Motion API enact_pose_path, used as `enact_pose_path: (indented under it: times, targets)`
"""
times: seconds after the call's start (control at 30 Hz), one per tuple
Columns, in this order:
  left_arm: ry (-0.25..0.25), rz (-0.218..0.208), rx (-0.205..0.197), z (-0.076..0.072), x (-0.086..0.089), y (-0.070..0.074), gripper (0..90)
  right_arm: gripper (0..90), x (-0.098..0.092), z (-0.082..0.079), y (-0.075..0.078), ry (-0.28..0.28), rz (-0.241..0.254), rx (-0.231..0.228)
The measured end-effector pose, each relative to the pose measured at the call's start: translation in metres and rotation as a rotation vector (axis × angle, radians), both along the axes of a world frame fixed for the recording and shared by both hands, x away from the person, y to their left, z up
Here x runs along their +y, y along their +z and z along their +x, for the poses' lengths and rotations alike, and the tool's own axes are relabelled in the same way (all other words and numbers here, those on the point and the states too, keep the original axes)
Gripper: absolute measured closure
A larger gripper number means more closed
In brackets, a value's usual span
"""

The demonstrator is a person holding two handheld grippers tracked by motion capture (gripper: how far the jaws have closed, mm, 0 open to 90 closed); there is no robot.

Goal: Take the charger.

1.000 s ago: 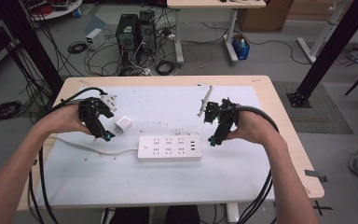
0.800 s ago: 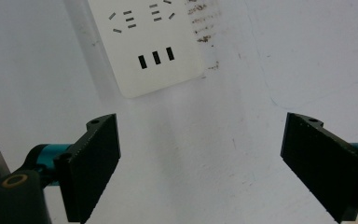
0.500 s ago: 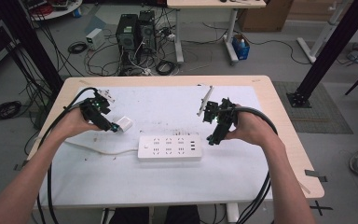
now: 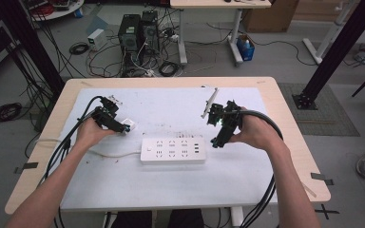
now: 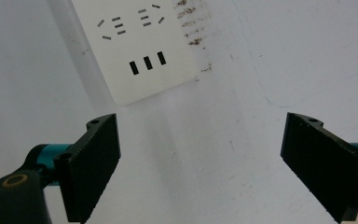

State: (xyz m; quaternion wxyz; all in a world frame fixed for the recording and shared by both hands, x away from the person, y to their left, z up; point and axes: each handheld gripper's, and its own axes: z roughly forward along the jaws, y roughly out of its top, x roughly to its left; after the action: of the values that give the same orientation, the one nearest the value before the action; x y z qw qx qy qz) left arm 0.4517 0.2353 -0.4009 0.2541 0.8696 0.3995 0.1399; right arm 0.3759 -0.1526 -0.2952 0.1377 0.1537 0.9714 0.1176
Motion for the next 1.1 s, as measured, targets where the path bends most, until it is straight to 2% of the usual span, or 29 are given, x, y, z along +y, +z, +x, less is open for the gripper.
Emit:
enact_pose_path:
  times: [0.17, 0.27, 0.37, 0.83, 1.1]
  targets:
    - [0.008, 0.010, -0.004, 0.002, -0.003, -0.005, 17.0, 11.3, -0.002, -0.001, 0.001, -0.003, -0.001, -0.001]
    - [0.008, 0.021, 0.022, 0.005, -0.003, -0.010, 17.0, 11.3, -0.003, -0.001, 0.001, -0.005, 0.003, -0.003]
    - [0.011, 0.028, 0.022, 0.006, -0.004, -0.013, 17.0, 11.3, -0.003, -0.001, 0.001, -0.004, 0.004, -0.003]
    - [0.027, 0.026, 0.046, 0.008, -0.005, -0.019, 18.6, 11.3, -0.004, 0.000, -0.001, -0.008, -0.006, 0.003]
    - [0.020, 0.020, 0.055, 0.009, -0.005, -0.020, 24.6, 11.3, -0.004, 0.000, -0.001, -0.010, -0.008, 0.002]
